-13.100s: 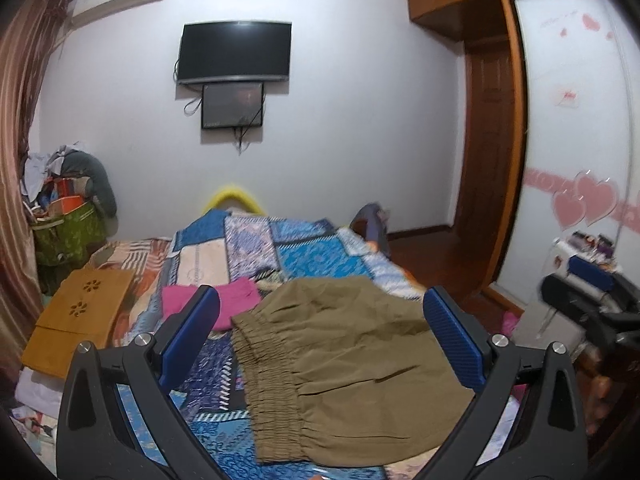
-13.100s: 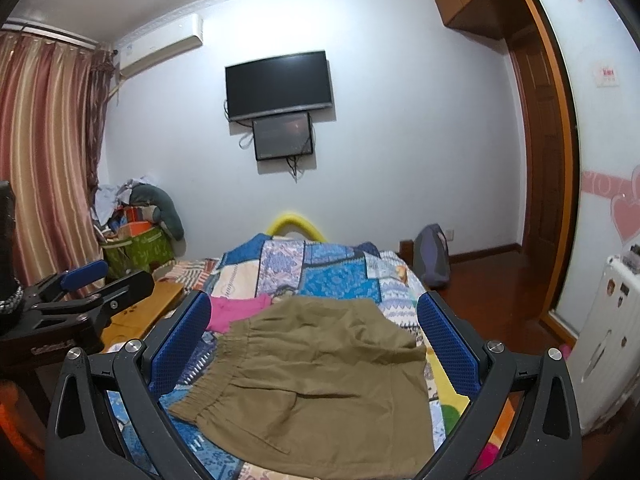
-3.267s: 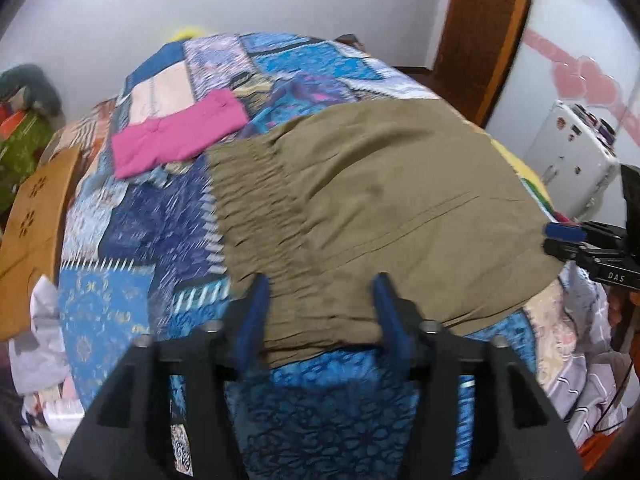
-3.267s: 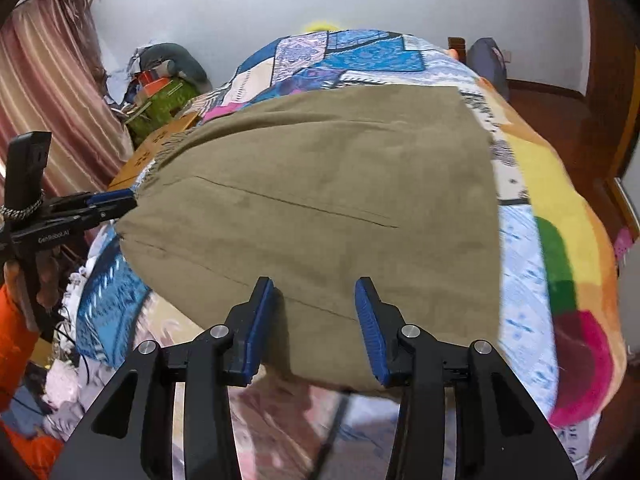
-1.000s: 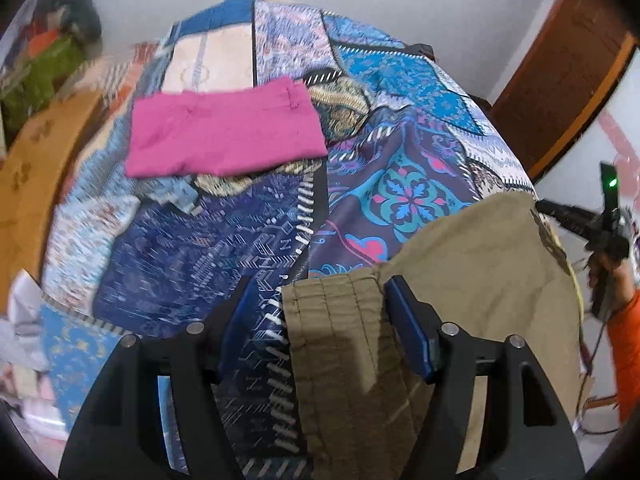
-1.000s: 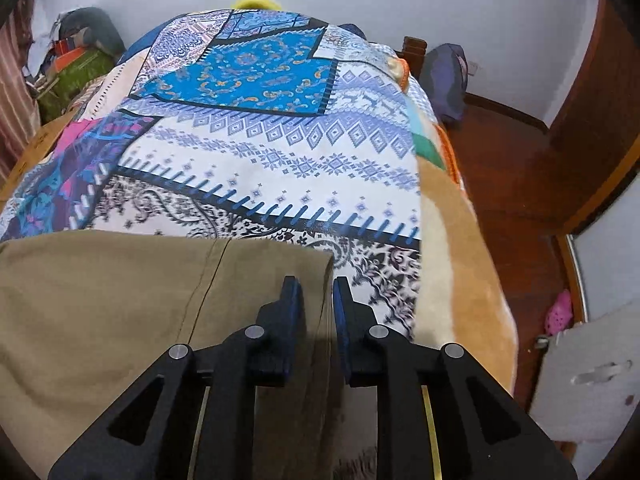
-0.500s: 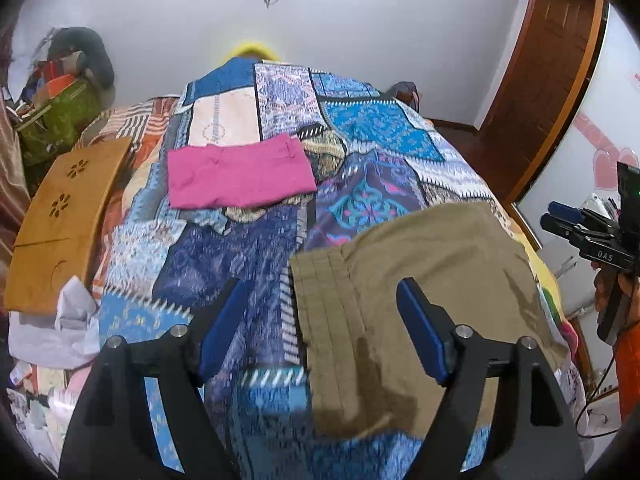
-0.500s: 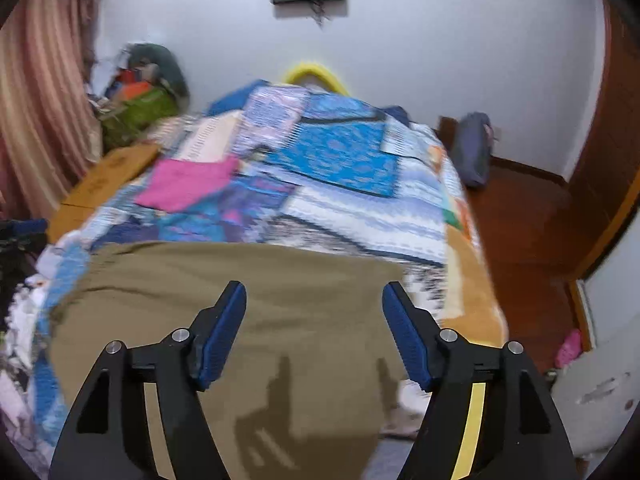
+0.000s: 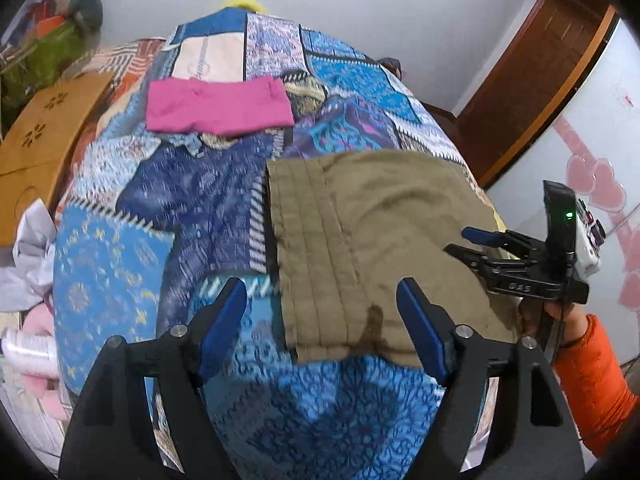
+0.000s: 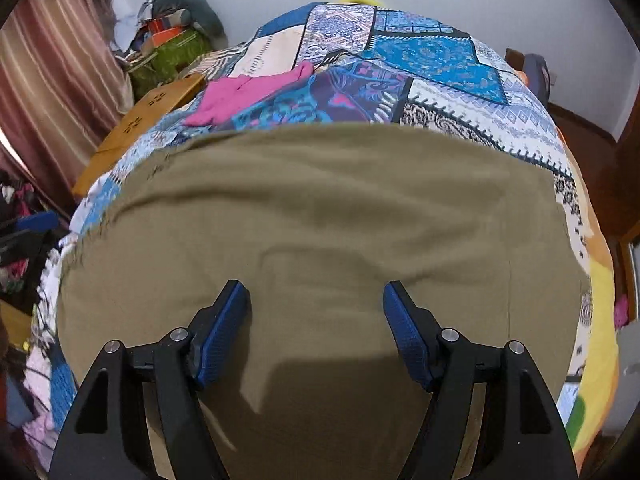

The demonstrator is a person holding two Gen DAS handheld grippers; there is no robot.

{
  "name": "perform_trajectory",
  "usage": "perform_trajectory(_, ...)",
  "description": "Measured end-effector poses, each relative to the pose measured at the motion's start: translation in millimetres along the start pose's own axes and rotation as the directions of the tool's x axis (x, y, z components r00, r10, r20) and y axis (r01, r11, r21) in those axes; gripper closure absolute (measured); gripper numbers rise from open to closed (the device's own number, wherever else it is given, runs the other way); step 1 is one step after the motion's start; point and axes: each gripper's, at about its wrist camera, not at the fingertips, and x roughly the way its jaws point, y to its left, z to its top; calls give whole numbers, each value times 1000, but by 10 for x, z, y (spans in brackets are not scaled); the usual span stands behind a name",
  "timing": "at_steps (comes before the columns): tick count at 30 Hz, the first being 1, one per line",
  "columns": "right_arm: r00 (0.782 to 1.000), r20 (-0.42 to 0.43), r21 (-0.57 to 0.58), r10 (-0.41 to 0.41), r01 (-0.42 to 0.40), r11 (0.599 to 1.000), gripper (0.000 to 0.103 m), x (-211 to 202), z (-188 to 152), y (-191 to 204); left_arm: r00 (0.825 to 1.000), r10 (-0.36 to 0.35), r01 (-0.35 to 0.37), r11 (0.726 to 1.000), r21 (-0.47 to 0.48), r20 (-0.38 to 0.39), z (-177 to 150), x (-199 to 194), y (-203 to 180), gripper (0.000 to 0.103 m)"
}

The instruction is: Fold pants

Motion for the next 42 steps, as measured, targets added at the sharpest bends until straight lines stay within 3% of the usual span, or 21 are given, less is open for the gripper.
perform_trajectory(7, 1000, 19, 47, 13, -14, 999, 35, -255, -436, -131, 996, -47, 45, 998, -33, -70, -311, 73, -78, 25)
perform_trajectory(13, 998, 60, 85, -6, 1, 996, 35, -382, -638, -127, 977, -175, 163, 981, -106, -119, -498, 122, -192, 25)
perform_trajectory(16, 997, 72, 106, -8, 1, 994, 35, -414, -696, -143, 976, -183, 169, 978, -118, -116, -508, 154, -271, 24)
perform_trajectory(21, 996, 88, 127, 14, -25, 992, 35, -455, -772, -207, 936, -341, 310, 918, -248, -90, -417, 293, -217, 20)
perform_trajectory(24, 996, 93, 126, 14, -25, 992, 35, -456, -790, -205, 933, -353, 318, 901, -295, -75, -341, 395, -180, 20)
perform_trajectory(27, 995, 95, 130, 13, -25, 991, 35, -455, -808, -211, 940, -336, 302, 900, -313, -59, -249, 478, -172, 21)
perform_trajectory(31, 995, 98, 124, 29, -41, 991, 35, -464, -828, -227, 963, -269, 245, 905, -349, -22, -126, 549, -121, 27)
perform_trajectory(34, 995, 100, 123, 32, -44, 991, 35, -472, -845, -233, 978, -209, 193, 919, -343, -10, -39, 606, -127, 40)
perform_trajectory(35, 994, 100, 124, 33, -45, 991, 35, -475, -848, -237, 985, -172, 159, 932, -325, -12, -12, 612, -138, 52)
perform_trajectory(37, 994, 101, 131, 31, -44, 990, 35, -476, -852, -246, 995, -96, 88, 959, -270, -14, 54, 642, -201, 61)
perform_trajectory(42, 998, 63, 140, 31, -39, 989, 35, -508, -801, -259, 997, 58, -53, 995, -90, 57, 100, 521, -455, 69)
